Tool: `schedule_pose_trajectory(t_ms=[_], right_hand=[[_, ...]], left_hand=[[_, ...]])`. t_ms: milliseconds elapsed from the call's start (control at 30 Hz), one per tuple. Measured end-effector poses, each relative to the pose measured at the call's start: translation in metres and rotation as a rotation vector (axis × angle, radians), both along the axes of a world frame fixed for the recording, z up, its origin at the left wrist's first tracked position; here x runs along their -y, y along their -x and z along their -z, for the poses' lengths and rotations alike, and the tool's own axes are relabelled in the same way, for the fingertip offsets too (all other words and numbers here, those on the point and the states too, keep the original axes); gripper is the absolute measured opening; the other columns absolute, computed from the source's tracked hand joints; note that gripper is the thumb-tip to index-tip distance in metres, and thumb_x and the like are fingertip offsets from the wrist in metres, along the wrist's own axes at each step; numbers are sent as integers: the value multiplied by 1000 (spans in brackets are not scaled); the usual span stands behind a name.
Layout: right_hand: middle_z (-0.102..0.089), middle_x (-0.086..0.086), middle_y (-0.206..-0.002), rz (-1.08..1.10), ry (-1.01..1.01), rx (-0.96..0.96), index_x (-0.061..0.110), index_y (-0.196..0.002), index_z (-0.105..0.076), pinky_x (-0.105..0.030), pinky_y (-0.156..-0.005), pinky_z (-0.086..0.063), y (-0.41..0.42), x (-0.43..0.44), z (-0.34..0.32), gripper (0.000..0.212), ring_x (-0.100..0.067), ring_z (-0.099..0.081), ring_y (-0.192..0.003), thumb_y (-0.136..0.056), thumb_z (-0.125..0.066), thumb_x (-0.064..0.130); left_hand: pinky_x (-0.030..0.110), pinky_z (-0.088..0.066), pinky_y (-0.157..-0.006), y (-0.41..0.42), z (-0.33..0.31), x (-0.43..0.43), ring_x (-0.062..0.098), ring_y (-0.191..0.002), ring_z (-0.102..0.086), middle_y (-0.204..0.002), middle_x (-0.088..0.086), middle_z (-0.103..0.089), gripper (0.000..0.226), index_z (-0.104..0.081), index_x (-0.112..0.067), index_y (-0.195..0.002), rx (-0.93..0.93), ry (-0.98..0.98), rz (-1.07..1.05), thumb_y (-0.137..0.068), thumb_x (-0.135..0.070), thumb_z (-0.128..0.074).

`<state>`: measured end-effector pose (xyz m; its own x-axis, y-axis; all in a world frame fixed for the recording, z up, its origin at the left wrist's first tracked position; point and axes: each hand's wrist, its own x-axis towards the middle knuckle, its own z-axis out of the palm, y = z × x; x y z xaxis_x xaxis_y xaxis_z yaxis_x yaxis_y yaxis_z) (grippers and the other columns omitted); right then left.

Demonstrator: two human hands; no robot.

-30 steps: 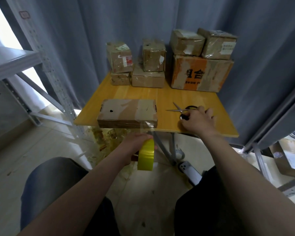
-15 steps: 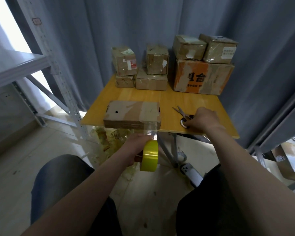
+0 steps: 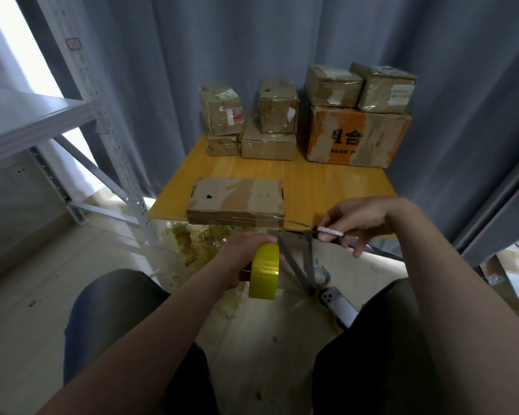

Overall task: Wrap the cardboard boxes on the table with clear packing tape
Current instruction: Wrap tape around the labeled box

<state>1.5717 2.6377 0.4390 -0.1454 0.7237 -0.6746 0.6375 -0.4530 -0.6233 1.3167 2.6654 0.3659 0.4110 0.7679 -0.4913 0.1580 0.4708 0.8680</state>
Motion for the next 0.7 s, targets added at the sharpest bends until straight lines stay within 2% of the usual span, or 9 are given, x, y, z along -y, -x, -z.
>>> schedule_pose_trajectory(t_ms=[100,167,300,433,600,667,700], right_hand=[[-68,1,-86,-6,92,103,10,-115,-70,-32,-61,-57,-9,4,-1,53,-16,-62,-75,-74,-84,41],[-67,0,-90,10,106,130,9,-113,-71,-32,-61,-57,-10,2,4,58,-16,-63,-76,-70,-85,45],[-65,-7,-97,27,53,117,-3,-126,-66,-32,-61,-58,-1,-14,14,76,-19,-64,-78,-72,-87,47],[-64,-10,-99,-9,25,54,-3,-129,-64,-34,-65,-60,14,-32,25,80,-20,-64,-77,-71,-89,46],[-66,-9,-82,-26,-48,7,4,-110,-74,-32,-65,-63,21,-40,32,51,-15,-56,-60,-70,-88,33],[-66,-11,-77,-15,-74,5,4,-103,-77,-32,-65,-64,20,-41,32,41,-16,-56,-59,-70,-87,28],[-66,-11,-76,-5,-76,1,4,-102,-77,-33,-66,-65,20,-41,32,39,-16,-57,-59,-71,-87,26]], left_hand=[[22,-54,-53,2,0,0,19,-65,-74,-94,17,-79,22,-70,-10,-117,10,-10,10,-98,-21,-66],[22,-53,-51,3,1,-2,18,-64,-74,-92,17,-79,23,-70,-10,-118,11,-12,18,-98,-21,-66],[21,-52,-45,1,1,-2,17,-61,-74,-88,16,-79,21,-70,-10,-117,18,-3,15,-98,-19,-66],[22,-52,-46,0,3,-4,20,-64,-75,-91,17,-79,19,-71,-10,-114,12,-4,14,-98,-19,-67],[22,-54,-52,3,9,-10,22,-69,-76,-93,19,-79,14,-72,-13,-107,1,-25,47,-98,-20,-65],[26,-57,-64,5,13,-13,26,-81,-76,-98,20,-78,13,-73,-15,-104,-33,-56,63,-99,-22,-64],[33,-57,-74,5,15,-15,31,-91,-76,-103,21,-77,13,-75,-16,-103,-59,-74,67,-97,-25,-66]])
